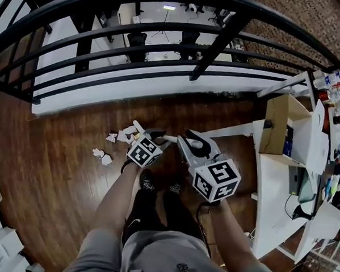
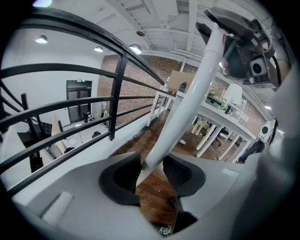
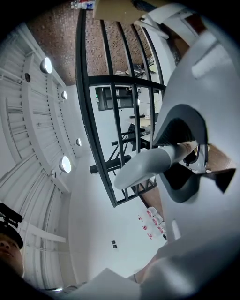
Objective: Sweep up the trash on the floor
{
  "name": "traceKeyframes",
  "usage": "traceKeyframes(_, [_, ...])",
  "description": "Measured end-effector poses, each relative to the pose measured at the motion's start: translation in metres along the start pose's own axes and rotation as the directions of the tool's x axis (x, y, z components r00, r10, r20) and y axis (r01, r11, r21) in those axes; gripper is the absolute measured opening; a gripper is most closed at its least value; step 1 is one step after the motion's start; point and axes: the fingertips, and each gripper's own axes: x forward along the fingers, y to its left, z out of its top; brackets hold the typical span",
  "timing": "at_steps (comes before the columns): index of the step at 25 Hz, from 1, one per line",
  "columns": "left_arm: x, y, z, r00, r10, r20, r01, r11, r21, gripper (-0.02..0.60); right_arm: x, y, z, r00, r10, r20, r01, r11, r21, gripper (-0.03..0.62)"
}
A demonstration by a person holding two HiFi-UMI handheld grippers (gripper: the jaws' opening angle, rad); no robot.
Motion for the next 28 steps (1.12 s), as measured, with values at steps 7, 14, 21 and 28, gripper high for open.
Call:
traceKeyframes(7, [-0.049, 0.020, -0.041, 0.998, 0.067, -0.015, -0.067, 0.997, -0.038, 0.150, 0.024, 0.055, -0.008, 0.996, 0.090, -0.014, -0.091, 0.996, -0.012, 0.087])
traceKeyframes(14, [-0.097, 0.035, -0.067, 0.993, 0.114, -0.031, -0.117, 0.990, -0.077, 0.149, 0.046, 0.107, -0.006, 0.988, 0.155, -0.026, -0.156, 0.987, -0.038, 0.087])
traceKeyframes(21, [-0.140, 0.045, -0.105, 0.985, 0.159, -0.064, -0.166, 0.979, -0.116, 0.149, 0.063, 0.148, -0.019, 0.973, 0.223, -0.058, -0.225, 0.974, -0.021, 0.086])
traceKeyframes(28, [-0.167, 0.045, -0.121, 0.982, 0.182, -0.059, -0.188, 0.974, -0.127, 0.149, 0.067, 0.176, -0.022, 0.963, 0.258, -0.081, -0.262, 0.965, -0.034, 0.086])
